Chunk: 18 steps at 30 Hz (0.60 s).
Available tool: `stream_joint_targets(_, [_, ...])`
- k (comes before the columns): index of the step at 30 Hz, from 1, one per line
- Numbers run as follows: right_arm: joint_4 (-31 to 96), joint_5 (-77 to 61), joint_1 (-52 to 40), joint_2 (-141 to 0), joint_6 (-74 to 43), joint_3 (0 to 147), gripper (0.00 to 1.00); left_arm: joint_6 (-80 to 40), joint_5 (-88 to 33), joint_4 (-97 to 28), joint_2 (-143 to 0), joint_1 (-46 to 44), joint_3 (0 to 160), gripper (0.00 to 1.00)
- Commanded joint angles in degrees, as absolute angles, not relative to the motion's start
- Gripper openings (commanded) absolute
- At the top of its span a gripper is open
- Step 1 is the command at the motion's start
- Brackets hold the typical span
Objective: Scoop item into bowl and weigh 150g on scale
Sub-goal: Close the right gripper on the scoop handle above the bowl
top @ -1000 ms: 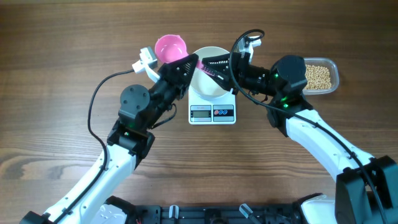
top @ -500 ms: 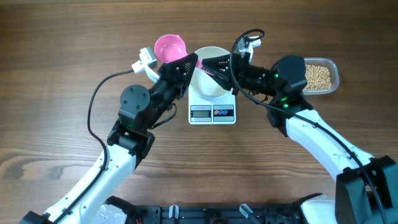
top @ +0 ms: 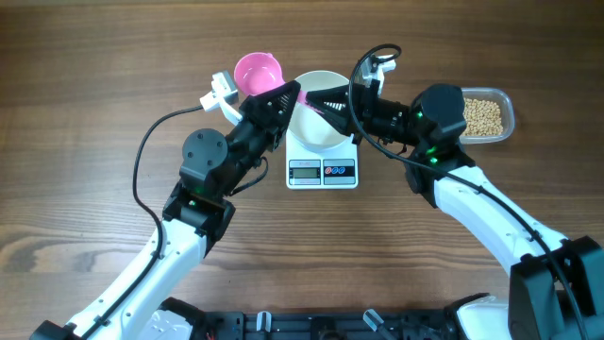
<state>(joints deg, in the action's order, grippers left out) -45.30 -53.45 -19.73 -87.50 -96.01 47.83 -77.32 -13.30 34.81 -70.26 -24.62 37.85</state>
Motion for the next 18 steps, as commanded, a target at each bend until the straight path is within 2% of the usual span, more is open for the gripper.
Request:
stream_joint_targets(1, [-45.65,-55.33,-20.1,-87.99,-96.2,48.47,0.11,-77.65,-12.32,35.16,-70.08,-24.75,38.3,0.04])
stream_joint_targets(4, [-45.65,-55.66,-20.1,-87.99,-96.2,48.47,0.22,-77.62,-12.29,35.16,-70.08,-24.75,38.3,0.04])
stream_joint_targets(6, [-45.65,-55.88,-20.1,-87.99,-96.23,48.47,0.24,-77.65,-12.29,35.16,-70.08,-24.75,38.3,0.04])
stream_joint_targets(10, [-45.65,-56.29,-20.1,-87.99,-96.42,48.47,0.24,-77.65,-12.05,35.16,-70.08,-24.75,38.3,0.04])
stream_joint_targets(18, [-45.65,-56.18,-20.1,-87.99,-96.66,48.47,0.16,-77.65,-11.9,35.16,-70.08,-24.75,38.3,0.04])
